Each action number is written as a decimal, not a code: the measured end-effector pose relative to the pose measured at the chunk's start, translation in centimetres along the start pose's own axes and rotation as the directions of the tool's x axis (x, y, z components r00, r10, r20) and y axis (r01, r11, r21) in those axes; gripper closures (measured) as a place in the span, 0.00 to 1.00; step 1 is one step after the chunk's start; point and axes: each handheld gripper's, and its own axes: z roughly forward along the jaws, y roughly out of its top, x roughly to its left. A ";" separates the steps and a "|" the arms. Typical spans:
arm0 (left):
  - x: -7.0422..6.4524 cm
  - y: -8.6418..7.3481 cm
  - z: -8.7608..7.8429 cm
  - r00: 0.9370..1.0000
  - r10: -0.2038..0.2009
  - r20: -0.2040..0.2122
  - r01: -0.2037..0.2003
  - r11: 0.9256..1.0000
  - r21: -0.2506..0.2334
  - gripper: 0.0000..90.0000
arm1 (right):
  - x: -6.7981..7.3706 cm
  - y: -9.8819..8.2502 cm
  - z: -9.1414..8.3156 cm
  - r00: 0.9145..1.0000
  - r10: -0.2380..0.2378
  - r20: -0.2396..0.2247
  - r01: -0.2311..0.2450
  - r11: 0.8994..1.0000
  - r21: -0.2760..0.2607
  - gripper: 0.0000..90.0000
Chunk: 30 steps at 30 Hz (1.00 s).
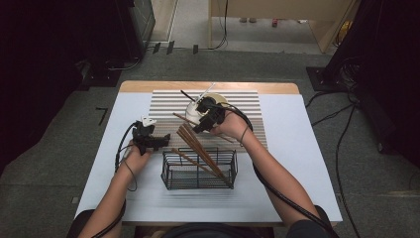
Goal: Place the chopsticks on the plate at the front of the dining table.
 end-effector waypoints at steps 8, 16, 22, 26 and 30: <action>0.0 0.0 0.0 1.000 0.000 0.000 0.000 1.000 0.000 0.11 | 0.2 -0.8 -0.4 1.000 0.015 -0.022 -0.016 0.999 -0.045 0.44; 0.0 0.0 0.0 1.000 0.000 0.000 0.000 1.000 0.000 0.11 | 0.4 -1.4 -0.7 0.999 0.009 -0.033 -0.011 0.998 -0.061 0.42; 0.0 0.0 0.0 1.000 0.000 0.000 0.000 1.000 -0.001 0.11 | 0.5 -1.8 -0.9 0.999 0.010 -0.038 -0.013 0.997 -0.081 0.42; 0.0 0.0 0.0 1.000 0.000 0.000 0.000 1.000 0.000 0.11 | 0.6 -2.2 -1.0 0.999 0.007 -0.044 -0.012 0.995 -0.098 0.41; 0.0 0.0 0.0 1.000 0.000 -0.001 0.000 1.000 0.000 0.11 | 0.8 -2.6 -1.1 0.999 0.012 -0.039 -0.016 0.994 -0.106 0.42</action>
